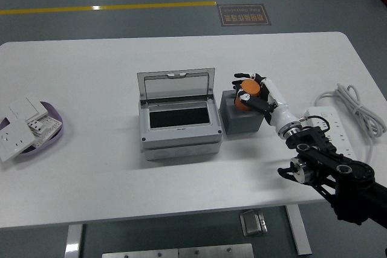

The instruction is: Pick up the cylinder from the cube,place it in the box,flap close box

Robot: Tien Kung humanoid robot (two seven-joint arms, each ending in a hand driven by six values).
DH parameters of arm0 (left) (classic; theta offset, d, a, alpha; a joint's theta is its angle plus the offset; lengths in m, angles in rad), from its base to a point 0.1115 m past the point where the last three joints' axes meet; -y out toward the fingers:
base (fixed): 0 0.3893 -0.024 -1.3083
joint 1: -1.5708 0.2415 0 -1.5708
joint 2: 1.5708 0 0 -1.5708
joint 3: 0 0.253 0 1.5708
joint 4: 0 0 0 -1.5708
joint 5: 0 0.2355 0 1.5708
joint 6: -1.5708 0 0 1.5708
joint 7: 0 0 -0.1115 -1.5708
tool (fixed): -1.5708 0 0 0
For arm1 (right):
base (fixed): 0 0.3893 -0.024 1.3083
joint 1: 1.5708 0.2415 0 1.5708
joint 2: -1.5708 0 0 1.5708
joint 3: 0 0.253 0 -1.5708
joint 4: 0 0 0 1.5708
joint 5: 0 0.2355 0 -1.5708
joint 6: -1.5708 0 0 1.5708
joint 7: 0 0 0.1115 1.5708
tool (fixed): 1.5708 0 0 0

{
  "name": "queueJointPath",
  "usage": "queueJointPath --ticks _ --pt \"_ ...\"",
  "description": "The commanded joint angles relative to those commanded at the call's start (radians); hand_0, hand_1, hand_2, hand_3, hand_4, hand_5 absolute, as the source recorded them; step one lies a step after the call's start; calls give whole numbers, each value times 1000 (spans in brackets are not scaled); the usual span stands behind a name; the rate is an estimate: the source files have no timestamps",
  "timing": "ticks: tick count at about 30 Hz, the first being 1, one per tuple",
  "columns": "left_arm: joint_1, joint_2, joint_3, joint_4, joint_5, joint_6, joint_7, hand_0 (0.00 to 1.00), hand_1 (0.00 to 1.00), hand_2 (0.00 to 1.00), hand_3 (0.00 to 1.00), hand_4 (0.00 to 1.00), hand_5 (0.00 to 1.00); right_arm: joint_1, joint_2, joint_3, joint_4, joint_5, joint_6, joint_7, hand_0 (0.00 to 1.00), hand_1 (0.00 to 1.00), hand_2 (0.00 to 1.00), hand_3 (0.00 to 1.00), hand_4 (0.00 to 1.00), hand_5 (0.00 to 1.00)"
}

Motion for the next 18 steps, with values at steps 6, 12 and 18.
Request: queueJointPath --ticks 6,12,18 --pt "0 0 0 0 0 0 0 610 635 628 634 685 249 2 1 -4 -2 1 -2 -1 689 656 593 652 429 2" --pt "0 0 2 0 -2 1 -1 610 635 627 633 685 249 3 2 -3 5 1 -13 1 688 656 592 652 447 2" --pt "1 0 1 0 -1 1 -1 610 635 627 633 684 249 -1 1 21 35 -7 -33 11 704 659 580 641 434 2"
